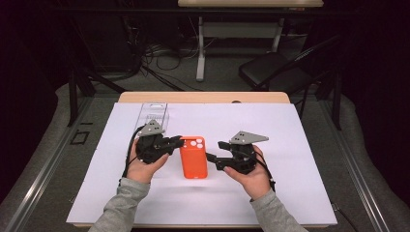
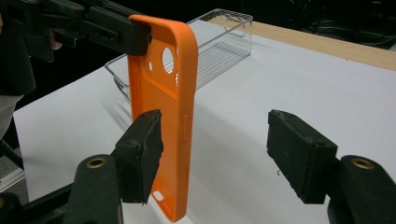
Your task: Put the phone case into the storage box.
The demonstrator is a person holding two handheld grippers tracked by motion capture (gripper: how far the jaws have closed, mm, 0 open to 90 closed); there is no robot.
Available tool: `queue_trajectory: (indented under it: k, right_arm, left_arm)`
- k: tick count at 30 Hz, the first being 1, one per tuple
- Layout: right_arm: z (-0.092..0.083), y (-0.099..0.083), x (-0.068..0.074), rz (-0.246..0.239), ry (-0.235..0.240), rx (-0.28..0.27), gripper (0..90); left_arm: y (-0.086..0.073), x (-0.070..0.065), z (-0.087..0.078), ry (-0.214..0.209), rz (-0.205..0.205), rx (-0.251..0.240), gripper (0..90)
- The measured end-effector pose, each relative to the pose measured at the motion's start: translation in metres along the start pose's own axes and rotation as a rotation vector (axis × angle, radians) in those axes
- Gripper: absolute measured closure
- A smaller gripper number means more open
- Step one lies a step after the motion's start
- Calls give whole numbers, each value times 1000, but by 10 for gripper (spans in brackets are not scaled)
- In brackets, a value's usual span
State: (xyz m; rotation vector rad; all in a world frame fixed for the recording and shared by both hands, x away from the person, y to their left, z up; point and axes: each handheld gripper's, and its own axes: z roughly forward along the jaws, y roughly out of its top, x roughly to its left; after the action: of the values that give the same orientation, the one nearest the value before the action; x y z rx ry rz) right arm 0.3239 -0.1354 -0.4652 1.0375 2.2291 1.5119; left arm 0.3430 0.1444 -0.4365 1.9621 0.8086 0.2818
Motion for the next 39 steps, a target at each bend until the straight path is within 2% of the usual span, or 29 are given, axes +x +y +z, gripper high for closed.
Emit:
queue_trajectory:
  k: [3,15,25,29,34,39]
  right_arm:
    - [0,0,-1,1,-5,7,342]
    - [-1,0,-3,1,-9,27,324]
    - [-1,0,-5,13,-21,27,269]
    - [-1,-1,-7,8,-24,51,258]
    - [-1,-1,-8,-8,-51,61,241]
    - [-1,-1,-8,5,-49,56,230]
  left_arm:
    - [0,1,0,-12,-18,1,817]
    - [-2,7,-3,-17,-33,18,817]
    - [-2,20,-15,22,-47,3,817]
    - [-2,26,-21,38,-59,-5,817]
    - [-3,32,-27,47,-76,-19,816]
    - [-3,35,-28,53,-80,-24,816]
